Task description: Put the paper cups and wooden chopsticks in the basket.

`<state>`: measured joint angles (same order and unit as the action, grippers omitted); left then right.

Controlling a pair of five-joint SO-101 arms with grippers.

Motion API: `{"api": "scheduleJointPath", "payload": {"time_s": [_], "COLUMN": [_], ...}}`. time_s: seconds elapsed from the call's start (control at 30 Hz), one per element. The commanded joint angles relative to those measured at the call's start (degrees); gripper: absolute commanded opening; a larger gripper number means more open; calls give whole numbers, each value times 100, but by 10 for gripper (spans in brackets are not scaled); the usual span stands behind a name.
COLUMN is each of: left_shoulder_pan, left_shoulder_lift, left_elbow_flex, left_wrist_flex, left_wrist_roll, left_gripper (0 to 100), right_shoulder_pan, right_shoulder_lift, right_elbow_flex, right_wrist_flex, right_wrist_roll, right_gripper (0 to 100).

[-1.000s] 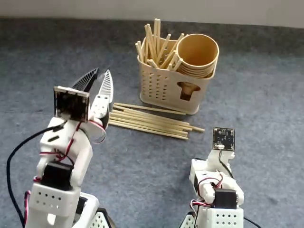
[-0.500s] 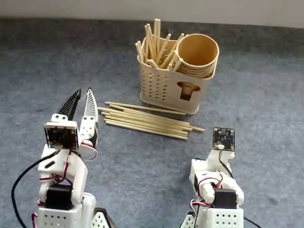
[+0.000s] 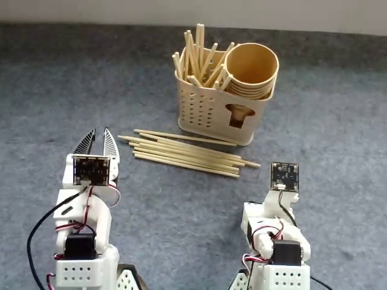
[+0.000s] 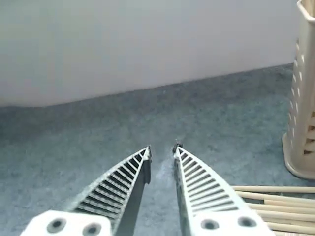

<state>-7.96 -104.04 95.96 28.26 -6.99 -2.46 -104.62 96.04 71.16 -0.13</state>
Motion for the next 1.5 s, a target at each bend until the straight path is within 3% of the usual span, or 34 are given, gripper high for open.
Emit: {"api": "scheduleJointPath", "payload": {"time_s": [0.0,0.53,0.7,0.8,1.1,1.47], "left_shoulder_pan": [-84,-637,-673,-673,-1121,-1130], "left_shoulder_lift": [-22,22,22,22,-13,-13], "left_elbow_flex": [119,119,119,119,119,119], "left_wrist_flex": [721,3956,4114,4475,4730,4730], "left_wrist_roll": [-44,-70,-70,-70,-53,-53], "left_gripper": [95,95,86,5,14,14], "right_shoulder_pan": [66,66,66,66,66,66], "right_shoulder_lift": [-84,-84,-84,-84,-84,-84], "right_elbow_flex": [804,804,804,804,804,804], "right_wrist_flex": [48,48,48,48,48,48], "right_wrist_roll": [0,0,0,0,0,0], "right_gripper": [5,5,5,5,5,5]}}
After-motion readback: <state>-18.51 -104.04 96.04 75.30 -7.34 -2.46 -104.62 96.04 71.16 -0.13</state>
